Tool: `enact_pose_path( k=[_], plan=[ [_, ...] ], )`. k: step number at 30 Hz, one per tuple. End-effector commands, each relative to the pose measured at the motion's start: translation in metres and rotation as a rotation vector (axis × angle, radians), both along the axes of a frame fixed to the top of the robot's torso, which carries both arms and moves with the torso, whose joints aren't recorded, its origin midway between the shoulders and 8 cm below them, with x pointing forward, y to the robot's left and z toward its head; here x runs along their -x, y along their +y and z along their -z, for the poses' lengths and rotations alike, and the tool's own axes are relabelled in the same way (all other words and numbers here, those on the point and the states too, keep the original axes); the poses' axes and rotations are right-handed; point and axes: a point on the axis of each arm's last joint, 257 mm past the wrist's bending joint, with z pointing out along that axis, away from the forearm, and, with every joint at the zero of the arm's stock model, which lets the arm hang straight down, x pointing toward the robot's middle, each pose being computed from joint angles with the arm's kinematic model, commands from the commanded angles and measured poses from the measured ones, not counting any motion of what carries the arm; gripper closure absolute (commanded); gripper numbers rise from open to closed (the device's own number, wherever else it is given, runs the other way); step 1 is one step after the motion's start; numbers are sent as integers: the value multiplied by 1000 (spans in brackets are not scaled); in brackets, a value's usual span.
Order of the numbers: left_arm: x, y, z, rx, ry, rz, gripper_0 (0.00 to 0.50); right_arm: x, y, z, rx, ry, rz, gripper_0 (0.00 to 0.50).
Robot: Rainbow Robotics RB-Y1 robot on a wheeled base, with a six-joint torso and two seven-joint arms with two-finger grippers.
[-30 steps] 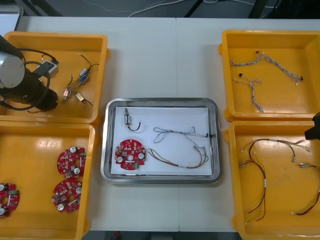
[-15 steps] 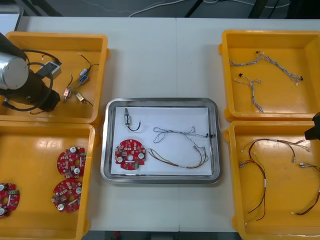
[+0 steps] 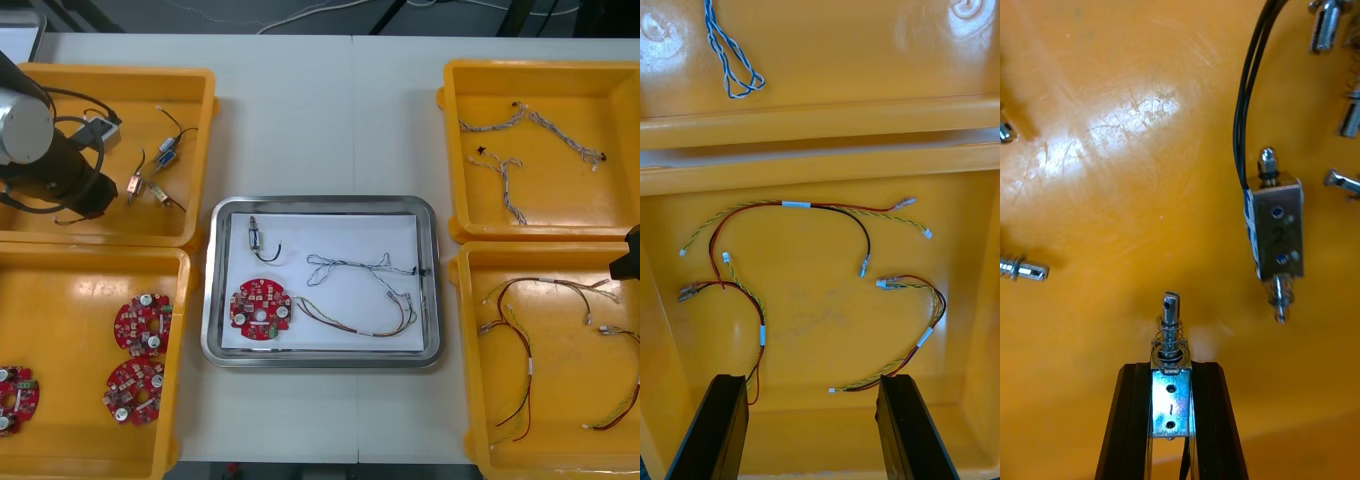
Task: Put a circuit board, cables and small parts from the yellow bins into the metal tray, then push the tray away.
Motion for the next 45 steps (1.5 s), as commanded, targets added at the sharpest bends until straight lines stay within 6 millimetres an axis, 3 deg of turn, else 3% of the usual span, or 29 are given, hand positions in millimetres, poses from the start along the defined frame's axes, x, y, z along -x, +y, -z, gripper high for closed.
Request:
enact_pose_path(
  k=[1,10,21,30,45],
  plan=[
    [-12,-18,-64,12,-67,51,500,2,-12,-14,30,-27,30,0],
    [11,-18,-100,14,-32,30,500,2,-12,-14,30,-27,30,0],
    [45,-60,-122,137,5,-79,500,2,-12,-14,30,-27,30,0],
    [64,-106,-121,207,-11,-194,500,2,-12,-14,30,-27,30,0],
    [96,-178,-100,300,-50,-322,500,2,-12,-14,30,-27,30,0]
  ],
)
